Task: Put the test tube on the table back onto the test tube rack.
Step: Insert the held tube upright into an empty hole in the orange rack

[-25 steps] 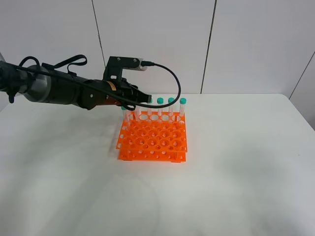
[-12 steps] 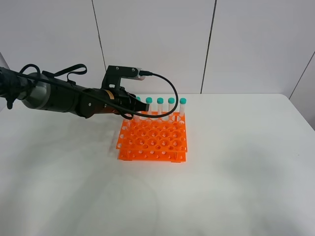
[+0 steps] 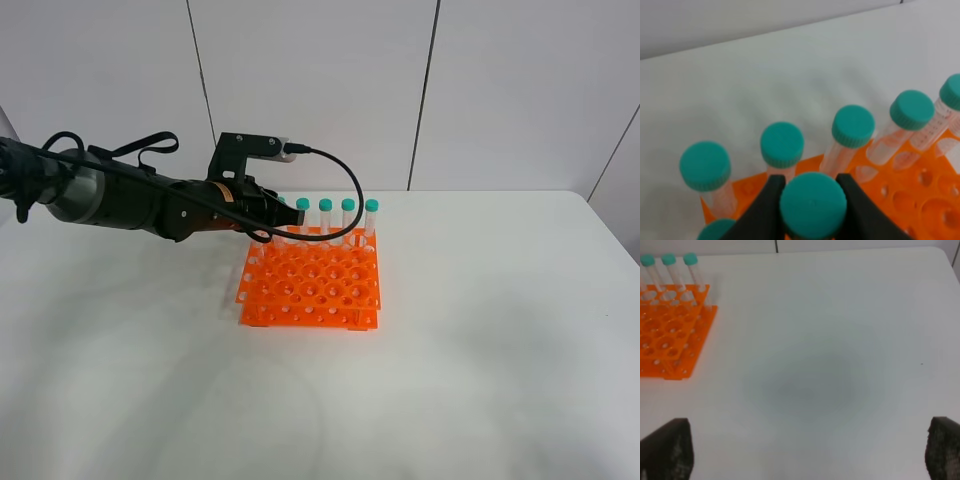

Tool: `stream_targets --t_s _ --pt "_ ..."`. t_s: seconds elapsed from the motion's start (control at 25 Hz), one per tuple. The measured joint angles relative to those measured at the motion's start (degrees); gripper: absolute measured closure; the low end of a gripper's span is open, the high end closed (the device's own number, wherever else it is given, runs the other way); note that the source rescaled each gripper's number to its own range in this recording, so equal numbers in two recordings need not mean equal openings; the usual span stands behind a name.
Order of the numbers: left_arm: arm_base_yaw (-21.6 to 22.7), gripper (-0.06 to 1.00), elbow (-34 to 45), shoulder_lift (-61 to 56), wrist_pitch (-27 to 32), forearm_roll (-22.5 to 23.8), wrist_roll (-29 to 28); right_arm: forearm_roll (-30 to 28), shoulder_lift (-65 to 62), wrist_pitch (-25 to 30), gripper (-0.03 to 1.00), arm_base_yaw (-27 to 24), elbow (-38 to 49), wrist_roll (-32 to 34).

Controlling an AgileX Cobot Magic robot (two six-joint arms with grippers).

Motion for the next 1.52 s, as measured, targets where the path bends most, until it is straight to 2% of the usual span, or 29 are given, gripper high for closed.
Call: stream_targets --t_s 1.52 --pt "-0.45 0.94 -1.76 3.22 0.13 1.26 0.0 0.0 0.0 -0.1 -0.03 0.0 0.0 0.0"
